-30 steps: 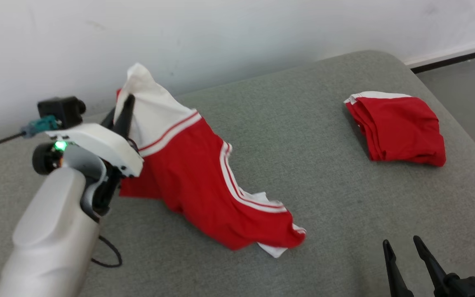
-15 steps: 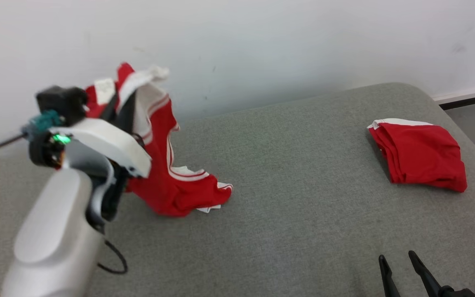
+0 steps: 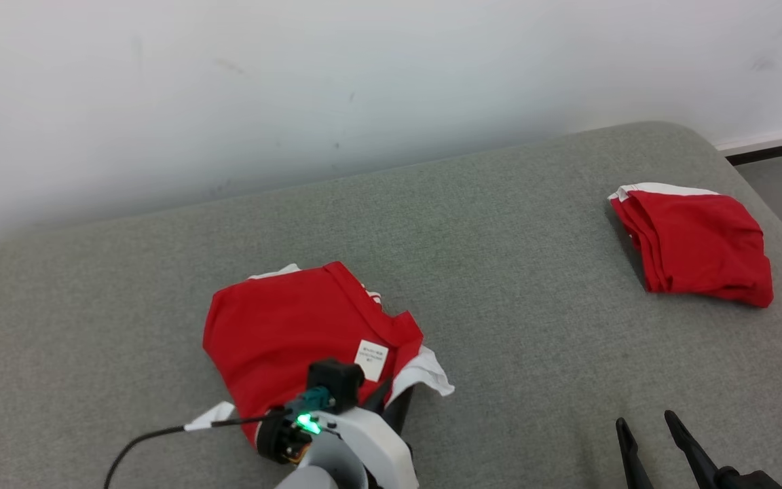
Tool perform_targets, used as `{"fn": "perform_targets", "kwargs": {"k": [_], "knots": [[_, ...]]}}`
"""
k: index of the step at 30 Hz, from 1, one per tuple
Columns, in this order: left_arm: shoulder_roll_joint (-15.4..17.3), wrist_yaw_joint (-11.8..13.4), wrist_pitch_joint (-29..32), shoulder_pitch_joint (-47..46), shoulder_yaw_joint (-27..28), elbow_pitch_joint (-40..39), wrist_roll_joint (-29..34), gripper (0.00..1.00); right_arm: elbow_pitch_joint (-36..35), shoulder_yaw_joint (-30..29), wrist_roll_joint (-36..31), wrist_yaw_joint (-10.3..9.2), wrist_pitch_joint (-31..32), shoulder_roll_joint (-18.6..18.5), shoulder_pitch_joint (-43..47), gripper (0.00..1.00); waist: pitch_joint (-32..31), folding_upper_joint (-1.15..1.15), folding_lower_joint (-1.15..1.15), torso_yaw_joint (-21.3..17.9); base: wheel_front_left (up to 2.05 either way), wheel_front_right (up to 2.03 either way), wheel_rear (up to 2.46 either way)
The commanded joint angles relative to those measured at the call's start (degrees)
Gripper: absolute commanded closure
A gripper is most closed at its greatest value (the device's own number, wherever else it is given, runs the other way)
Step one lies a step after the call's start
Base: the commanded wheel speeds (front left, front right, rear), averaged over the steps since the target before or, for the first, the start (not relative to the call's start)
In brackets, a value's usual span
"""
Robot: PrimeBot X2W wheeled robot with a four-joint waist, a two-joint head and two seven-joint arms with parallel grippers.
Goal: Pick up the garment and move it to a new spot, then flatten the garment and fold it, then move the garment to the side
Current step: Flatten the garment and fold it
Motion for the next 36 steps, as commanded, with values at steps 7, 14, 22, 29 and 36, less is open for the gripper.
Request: {"fn": "perform_targets", "kwargs": {"k": [7, 14, 22, 29, 36], "knots": [[-1.1, -0.31, -3.29, 0.36, -7.68, 4.65, -1.23, 0.29, 0.29, -0.4, 0.72, -0.19, 0.02, -0.14, -0.6, 0.0, 1.61, 0.0, 0.0, -2.37, 0.0, 0.0, 0.0], [-1.11, 0.6, -1.15, -0.43, -12.26, 3.8, -2.79, 0.0, 0.15, -1.4, 0.35, -0.19, 0.02, 0.28, 0.28, 0.0, 1.32, 0.0, 0.0, -3.26, 0.0, 0.0, 0.0], [1.47, 1.81, 3.62, -0.27, -13.03, -6.3, -2.84, 0.0, -0.1, -1.92, -0.03, -0.19, 0.02, 0.67, 0.61, 0.0, 0.54, 0.0, 0.0, -3.17, 0.0, 0.0, 0.0], [3.48, 3.83, 7.55, -2.89, -13.98, -9.61, -0.32, 0.0, -0.2, -1.2, -0.02, -0.19, 0.02, 1.01, -0.49, 0.0, 0.78, 0.0, 0.0, -3.66, 0.0, 0.0, 0.0], [5.22, 3.9, 12.5, -2.35, -16.51, -6.24, 0.49, 0.0, -0.59, -1.65, 0.39, -0.18, 0.03, 1.18, -0.77, 0.0, 2.02, 0.0, 0.0, -5.24, 0.0, 0.0, 0.0]]}}
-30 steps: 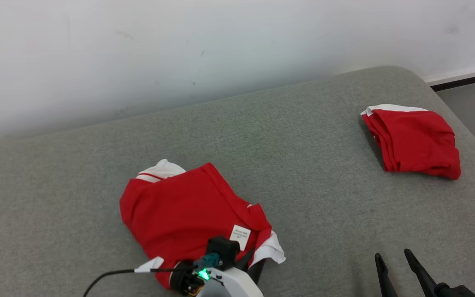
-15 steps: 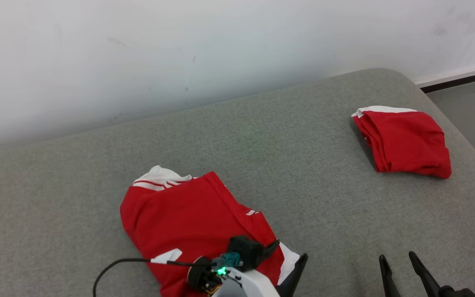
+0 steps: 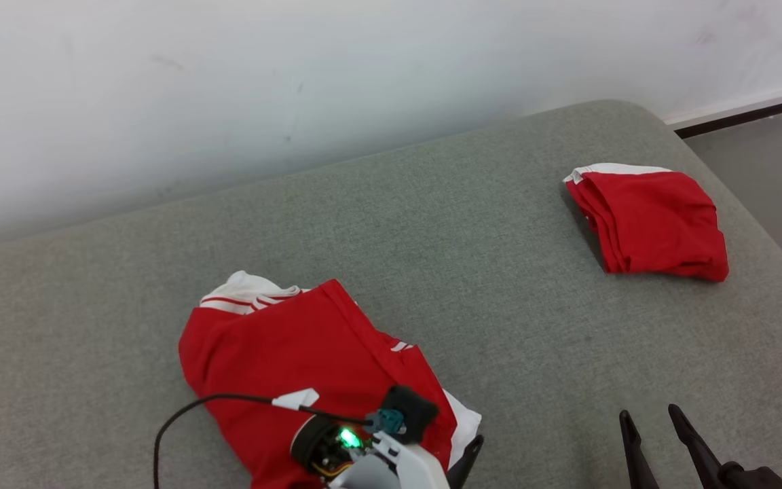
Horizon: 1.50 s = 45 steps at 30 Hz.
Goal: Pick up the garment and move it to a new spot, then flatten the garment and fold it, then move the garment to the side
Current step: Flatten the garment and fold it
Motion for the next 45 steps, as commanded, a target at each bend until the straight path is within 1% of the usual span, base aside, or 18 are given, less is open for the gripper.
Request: {"fn": "perform_targets", "kwargs": {"k": [1, 8, 15, 16, 17, 18, 19, 20, 25, 28, 30, 33, 36, 39, 41, 45], "knots": [[0.88, 0.16, 0.86, 1.05, -0.24, 0.49, -0.04, 0.0, -0.16, -0.49, 0.48, -0.18, 0.03, 0.01, -0.02, 0.0, 0.51, 0.0, 0.0, -0.27, 0.0, 0.0, 0.0], [3.61, 1.03, 1.95, 1.29, -0.93, 2.14, 1.31, 0.0, -0.34, -1.15, 0.43, -0.18, 0.03, 0.19, 0.12, 0.0, 1.89, 0.0, 0.0, 0.43, 0.0, 0.0, 0.0], [3.47, 1.34, 0.49, 0.06, -0.29, 5.05, 0.77, 0.0, -0.44, -0.67, 0.42, -0.18, 0.03, 0.33, -0.99, 0.0, 2.53, 0.0, 0.0, 0.95, 0.0, 0.0, 0.0], [3.23, 1.22, 0.21, 0.08, -0.1, 5.37, 0.39, 0.22, -0.41, -0.66, 0.4, -0.17, 0.03, 0.32, -0.97, 0.0, 2.55, 0.0, 0.0, 0.99, 0.0, 0.0, 0.0], [2.91, 1.01, 0.13, 0.18, 0.24, 5.54, -0.26, 0.55, -0.39, -0.68, 0.38, -0.18, 0.03, 0.27, -0.92, 0.0, 2.54, 0.0, 0.0, 1.05, 0.0, 0.0, 0.0], [2.7, 0.88, -0.16, 0.18, 0.38, 5.68, -0.43, 0.73, -0.32, -0.69, 0.37, -0.18, 0.03, 0.18, -0.83, 0.0, 2.51, 0.0, 0.0, 1.09, 0.0, 0.0, 0.0], [2.5, 0.7, -0.38, 0.15, 0.64, 5.71, -0.92, 0.98, -0.24, -0.72, 0.37, -0.18, 0.03, 0.09, -0.72, 0.0, 2.48, 0.0, 0.0, 1.13, 0.0, 0.0, 0.0], [2.18, 0.48, -0.63, 0.33, 0.98, 5.75, -1.63, 1.0, -0.2, -0.75, 0.38, -0.17, 0.03, 0.03, -0.61, 0.0, 2.43, 0.0, 0.0, 1.18, 0.0, 0.0, 0.0], [1.13, -0.2, -2.06, 1.13, 2.22, 5.13, -3.72, 1.0, 0.04, -0.84, 0.23, -0.17, 0.03, 0.04, -0.09, 0.0, 1.94, 0.0, 0.0, 1.47, 0.0, 0.0, 0.0], [0.01, 0.08, -4.48, 2.15, 4.95, 2.74, -6.74, 1.0, 0.22, -1.11, 0.07, -0.17, 0.03, 0.02, 0.37, 0.0, 1.04, 0.0, 0.0, 2.02, 0.0, 0.0, 0.0], [-0.15, 0.54, -6.69, 3.24, 7.24, -0.04, -8.52, 1.0, 0.22, -1.52, -0.01, -0.17, 0.03, -0.11, 0.84, 0.0, 0.34, 0.0, 0.0, 2.84, 0.0, 0.0, 0.0], [0.77, 2.7, -10.18, 5.51, 11.59, -5.35, -10.9, 1.0, 0.19, -2.06, -0.09, -0.18, 0.03, -0.45, 1.96, 0.0, -0.95, 0.0, 0.0, 4.76, 0.0, 0.0, 0.0], [2.83, 6.23, -13.28, 8.92, 15.99, -10.56, -12.45, 1.0, 0.28, -2.21, -0.24, -0.18, 0.03, -0.64, 2.97, 0.0, -2.3, 0.0, 0.0, 7.27, 0.0, 0.0, 0.0], [4.46, 9.61, -15.87, 14.33, 20.69, -14.49, -14.72, 1.0, 0.24, -2.06, -0.45, -0.18, 0.03, -0.78, 3.87, 0.0, -3.65, 0.0, 0.0, 9.69, 0.0, 0.0, 0.0], [5.77, 11.7, -17.47, 17.83, 23.11, -15.64, -15.73, 1.0, 0.2, -1.92, -0.56, -0.17, 0.03, -0.99, 4.13, 0.0, -4.18, 0.0, 0.0, 11.25, 0.0, 0.0, 0.0], [5.9, 14.36, -19.94, 25.11, 27.3, -16.0, -18.22, 1.0, 0.14, -1.99, -0.44, -0.17, 0.03, -1.45, 4.77, 0.0, -4.89, 0.0, 0.0, 14.23, 0.0, 0.0, 0.0]]}}
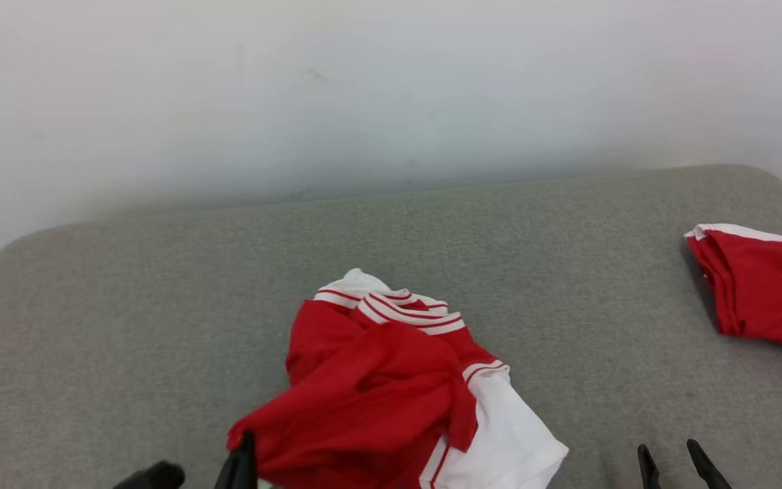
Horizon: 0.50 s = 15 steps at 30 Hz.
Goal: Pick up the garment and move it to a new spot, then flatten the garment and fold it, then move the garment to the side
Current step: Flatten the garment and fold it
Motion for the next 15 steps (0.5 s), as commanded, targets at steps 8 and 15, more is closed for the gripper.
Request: {"fn": "perform_targets", "kwargs": {"k": [8, 15], "knots": [[-1.23, 1.1, -2.45, 7.93, 7.76, 3.54, -2.57, 1.0, 0.43, 0.08, 0.08, -0.17, 0.03, -1.31, 1.86, 0.0, -1.49, 0.0, 0.0, 6.66, 0.0, 0.0, 0.0], [-1.76, 0.33, -2.85, 10.4, 11.17, 7.5, -2.26, 1.0, 0.63, 0.26, 0.24, -0.18, 0.03, -0.85, 1.87, 0.0, -1.58, 0.0, 0.0, 9.29, 0.0, 0.0, 0.0]]}}
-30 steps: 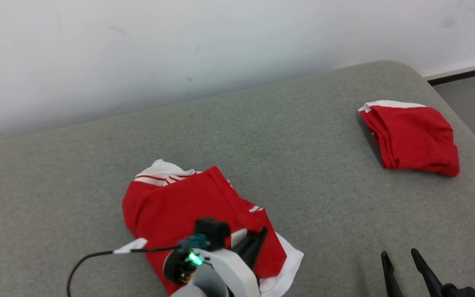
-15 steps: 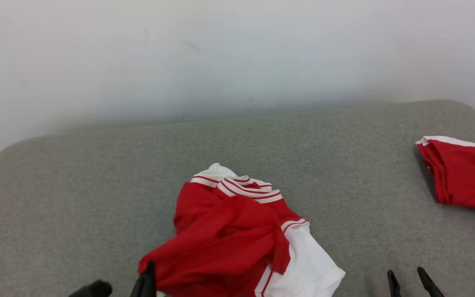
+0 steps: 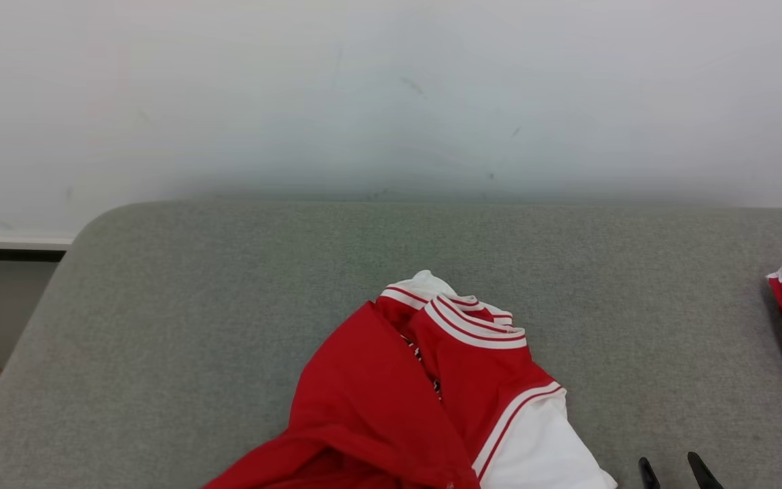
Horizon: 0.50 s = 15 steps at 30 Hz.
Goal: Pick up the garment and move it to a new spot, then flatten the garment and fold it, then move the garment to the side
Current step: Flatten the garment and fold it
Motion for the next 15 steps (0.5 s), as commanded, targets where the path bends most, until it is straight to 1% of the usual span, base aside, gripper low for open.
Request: {"fn": "perform_targets", "kwargs": {"k": [1, 2, 3, 4, 5, 8, 11, 12, 15], "knots": [[-0.04, -0.36, -0.3, 0.89, 0.64, 0.9, 0.08, 1.0, 0.12, -0.12, 0.24, -0.17, 0.03, -0.06, 0.55, 0.0, -0.03, 0.0, 0.0, 0.73, 0.0, 0.0, 0.0], [0.22, -0.49, -0.31, 0.96, 0.52, 1.64, 0.45, 1.0, 0.15, 0.0, 0.25, -0.17, 0.03, -0.04, 0.65, 0.0, -0.04, 0.0, 0.0, 1.03, 0.0, 0.0, 0.0], [0.42, -0.83, -0.31, 0.83, 0.35, 2.32, 0.91, 0.74, 0.24, 0.13, 0.18, -0.17, 0.03, -0.1, 0.7, 0.0, -0.04, 0.0, 0.0, 1.31, 0.0, 0.0, 0.0], [0.41, -1.15, -0.32, 0.66, 0.26, 2.83, 1.05, 0.54, 0.24, 0.04, 0.18, -0.17, 0.03, -0.12, 0.7, 0.0, -0.05, 0.0, 0.0, 1.56, 0.0, 0.0, 0.0], [0.34, -1.43, -0.32, 0.51, 0.19, 3.24, 1.04, 0.0, 0.23, -0.02, 0.17, -0.17, 0.03, -0.09, 0.67, 0.0, -0.06, 0.0, 0.0, 1.75, 0.0, 0.0, 0.0], [0.31, -2.17, -0.32, 0.23, 0.32, 3.94, 0.47, 0.0, 0.2, -0.16, 0.13, -0.17, 0.03, 0.09, 0.61, 0.0, -0.16, 0.0, 0.0, 2.23, 0.0, 0.0, 0.0], [1.04, -2.36, -0.19, 0.69, 0.71, 3.44, 0.23, 0.0, 0.14, -0.06, 0.06, -0.17, 0.03, 0.24, 0.81, 0.0, -0.35, 0.0, 0.0, 2.47, 0.0, 0.0, 0.0], [1.51, -2.3, 0.11, 1.03, 0.68, 3.05, 0.38, 0.0, 0.1, -0.01, 0.04, -0.17, 0.03, 0.27, 0.82, 0.0, -0.36, 0.0, 0.0, 2.5, 0.0, 0.0, 0.0], [3.77, -1.1, 0.4, 1.39, 0.8, 0.65, 2.2, 0.0, -0.08, 0.04, 0.07, -0.17, 0.03, 0.29, 0.8, 0.0, -0.34, 0.0, 0.0, 2.55, 0.0, 0.0, 0.0]]}}
